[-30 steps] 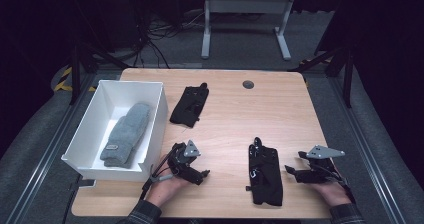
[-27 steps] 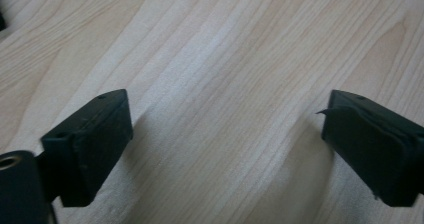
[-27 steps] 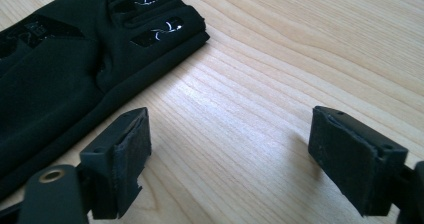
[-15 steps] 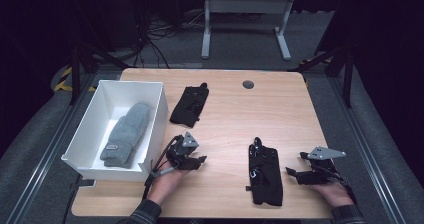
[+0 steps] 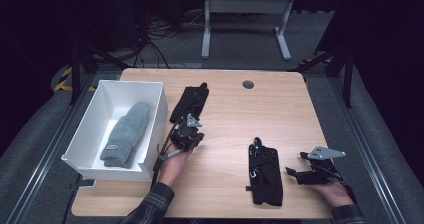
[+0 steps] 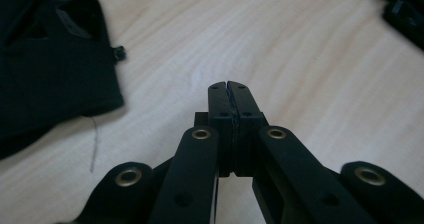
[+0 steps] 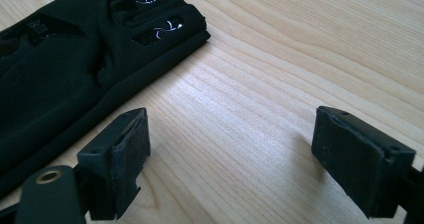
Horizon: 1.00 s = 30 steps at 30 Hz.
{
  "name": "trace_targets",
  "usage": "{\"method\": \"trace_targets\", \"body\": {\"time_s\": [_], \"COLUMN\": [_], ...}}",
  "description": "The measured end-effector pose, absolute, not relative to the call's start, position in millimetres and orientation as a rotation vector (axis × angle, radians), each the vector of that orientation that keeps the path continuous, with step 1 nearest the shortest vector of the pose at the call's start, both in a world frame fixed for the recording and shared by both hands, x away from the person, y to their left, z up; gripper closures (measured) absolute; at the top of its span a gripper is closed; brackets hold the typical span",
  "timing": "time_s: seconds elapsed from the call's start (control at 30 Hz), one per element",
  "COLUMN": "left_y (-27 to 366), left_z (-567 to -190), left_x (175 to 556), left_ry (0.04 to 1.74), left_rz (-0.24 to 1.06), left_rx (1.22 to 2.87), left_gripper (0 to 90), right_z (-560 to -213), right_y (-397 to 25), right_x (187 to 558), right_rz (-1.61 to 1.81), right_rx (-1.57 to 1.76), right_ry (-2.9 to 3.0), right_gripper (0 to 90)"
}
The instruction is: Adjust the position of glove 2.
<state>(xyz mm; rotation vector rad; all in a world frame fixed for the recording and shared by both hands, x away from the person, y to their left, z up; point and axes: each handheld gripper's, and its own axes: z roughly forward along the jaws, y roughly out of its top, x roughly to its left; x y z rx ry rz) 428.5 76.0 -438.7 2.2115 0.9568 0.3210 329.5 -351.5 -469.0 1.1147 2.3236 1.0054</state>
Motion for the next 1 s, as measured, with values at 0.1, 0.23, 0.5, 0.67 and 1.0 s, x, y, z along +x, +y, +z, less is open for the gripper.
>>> {"method": "trace_targets", "body": {"time_s": [0.1, 0.23, 0.5, 0.67, 1.0], "left_y": [75.7, 75.9, 75.5, 75.2, 75.8], "left_z": [-439.4, -440.2, -436.2, -437.1, -454.8], "left_x": [441.6, 462.1, 501.2, 518.5, 521.2], "left_ry": [0.985, 1.024, 1.082, 1.122, 1.158], "left_rz": [0.338, 0.364, 0.418, 0.439, 0.390], "left_rx": [2.178, 2.156, 2.150, 2.145, 2.184], "left_gripper": [90.0, 90.0, 90.0, 90.0, 90.0], "right_z": [-469.0, -469.0, -469.0, -468.9, -468.9], "right_y": [-351.5, -351.5, -351.4, -351.3, -351.3], "right_x": [329.5, 329.6, 329.7, 329.8, 329.7], "right_rz": [1.005, 1.005, 1.002, 1.000, 1.000], "right_rx": [1.114, 1.114, 1.116, 1.116, 1.116], "right_ry": [2.324, 2.324, 2.323, 2.323, 2.323], "right_gripper": [16.1, 16.1, 15.9, 15.8, 15.8]}}
